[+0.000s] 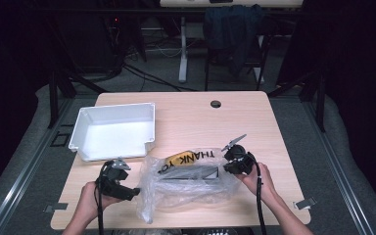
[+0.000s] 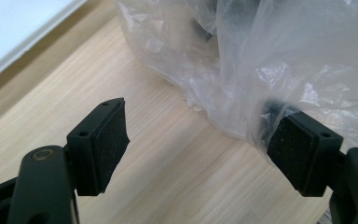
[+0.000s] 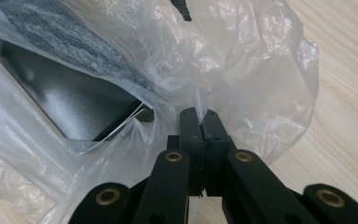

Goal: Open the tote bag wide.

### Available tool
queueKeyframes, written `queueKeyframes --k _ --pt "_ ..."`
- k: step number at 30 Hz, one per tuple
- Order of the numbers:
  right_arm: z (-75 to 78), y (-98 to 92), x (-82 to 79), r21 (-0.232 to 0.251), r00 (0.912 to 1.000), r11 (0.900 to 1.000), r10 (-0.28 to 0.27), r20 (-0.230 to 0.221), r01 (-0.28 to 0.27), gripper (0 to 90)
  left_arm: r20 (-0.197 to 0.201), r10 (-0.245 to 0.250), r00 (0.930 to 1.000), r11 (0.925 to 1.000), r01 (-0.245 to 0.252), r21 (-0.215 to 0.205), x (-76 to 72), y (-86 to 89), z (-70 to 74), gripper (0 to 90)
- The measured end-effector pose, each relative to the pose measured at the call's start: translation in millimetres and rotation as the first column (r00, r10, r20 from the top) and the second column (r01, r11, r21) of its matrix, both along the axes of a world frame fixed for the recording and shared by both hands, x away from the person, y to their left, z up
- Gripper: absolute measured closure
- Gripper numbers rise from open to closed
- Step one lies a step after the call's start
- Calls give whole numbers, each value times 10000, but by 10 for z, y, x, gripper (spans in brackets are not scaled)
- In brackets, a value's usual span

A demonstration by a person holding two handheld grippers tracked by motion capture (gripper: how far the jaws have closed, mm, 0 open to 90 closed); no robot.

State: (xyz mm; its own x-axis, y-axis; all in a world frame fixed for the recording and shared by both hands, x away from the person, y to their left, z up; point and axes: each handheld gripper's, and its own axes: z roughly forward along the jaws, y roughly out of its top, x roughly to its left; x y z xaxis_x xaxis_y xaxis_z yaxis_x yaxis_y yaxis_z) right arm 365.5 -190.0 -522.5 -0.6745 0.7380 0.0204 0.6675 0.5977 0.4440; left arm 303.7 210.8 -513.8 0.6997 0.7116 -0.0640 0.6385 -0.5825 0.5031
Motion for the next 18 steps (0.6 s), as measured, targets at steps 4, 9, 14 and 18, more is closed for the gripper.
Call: queueKeyframes --k 4,9,14,18 --pt "28 -1 -20 -19 10000 10000 20 35 -20 896 331 245 9992 9992 -256 323 -54 21 104 223" --pt "33 -3 -28 113 10000 9999 38 35 -38 895 232 171 9996 9991 -180 386 -53 61 134 192" --pt "45 -11 -33 85 9999 9999 123 38 -123 896 -51 26 10000 9985 -29 -543 -36 112 140 158" --pt "48 -4 -44 168 9999 9998 93 78 -94 896 98 -418 9991 9963 424 -751 -85 57 239 150"
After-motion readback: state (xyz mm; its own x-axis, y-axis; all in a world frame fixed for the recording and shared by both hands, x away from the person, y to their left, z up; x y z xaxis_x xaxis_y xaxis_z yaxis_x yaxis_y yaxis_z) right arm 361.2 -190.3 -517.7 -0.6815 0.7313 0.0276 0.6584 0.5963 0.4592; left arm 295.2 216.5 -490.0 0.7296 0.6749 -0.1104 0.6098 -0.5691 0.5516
